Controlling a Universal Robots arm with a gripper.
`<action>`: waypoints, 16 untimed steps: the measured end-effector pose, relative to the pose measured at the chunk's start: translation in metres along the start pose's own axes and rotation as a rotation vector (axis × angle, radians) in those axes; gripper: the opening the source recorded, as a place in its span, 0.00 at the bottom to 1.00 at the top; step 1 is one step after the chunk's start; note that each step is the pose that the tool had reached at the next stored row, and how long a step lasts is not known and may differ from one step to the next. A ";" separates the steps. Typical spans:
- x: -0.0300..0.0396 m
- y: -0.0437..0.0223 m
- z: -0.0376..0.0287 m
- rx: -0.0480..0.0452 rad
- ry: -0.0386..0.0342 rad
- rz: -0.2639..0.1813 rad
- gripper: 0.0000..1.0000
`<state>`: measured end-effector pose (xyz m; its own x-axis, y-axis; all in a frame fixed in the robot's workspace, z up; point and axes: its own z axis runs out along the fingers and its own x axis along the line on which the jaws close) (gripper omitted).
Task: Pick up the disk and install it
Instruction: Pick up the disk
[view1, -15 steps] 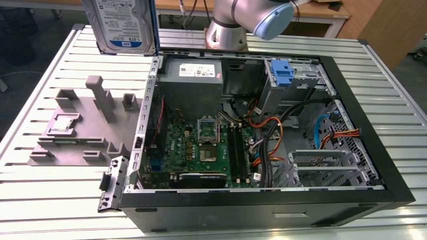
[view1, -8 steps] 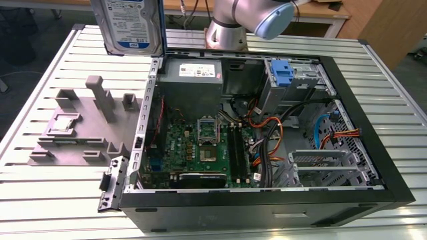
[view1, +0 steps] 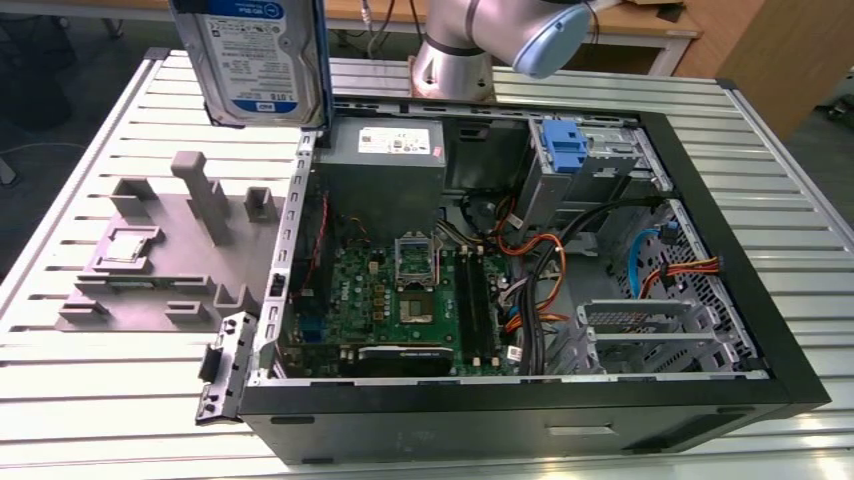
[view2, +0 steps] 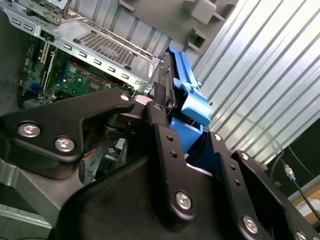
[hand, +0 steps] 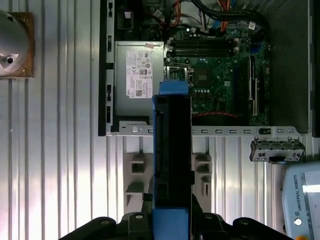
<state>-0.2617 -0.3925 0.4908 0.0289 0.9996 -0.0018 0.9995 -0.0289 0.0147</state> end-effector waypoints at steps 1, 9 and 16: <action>-0.0002 0.0013 0.0003 -0.0008 -0.0007 0.000 0.37; -0.0002 0.0118 0.0022 -0.0076 -0.0010 0.000 0.37; -0.0002 0.0118 0.0022 -0.0159 -0.0008 0.000 0.37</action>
<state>-0.2499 -0.3930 0.4888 0.0289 0.9996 -0.0025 0.9991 -0.0289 0.0307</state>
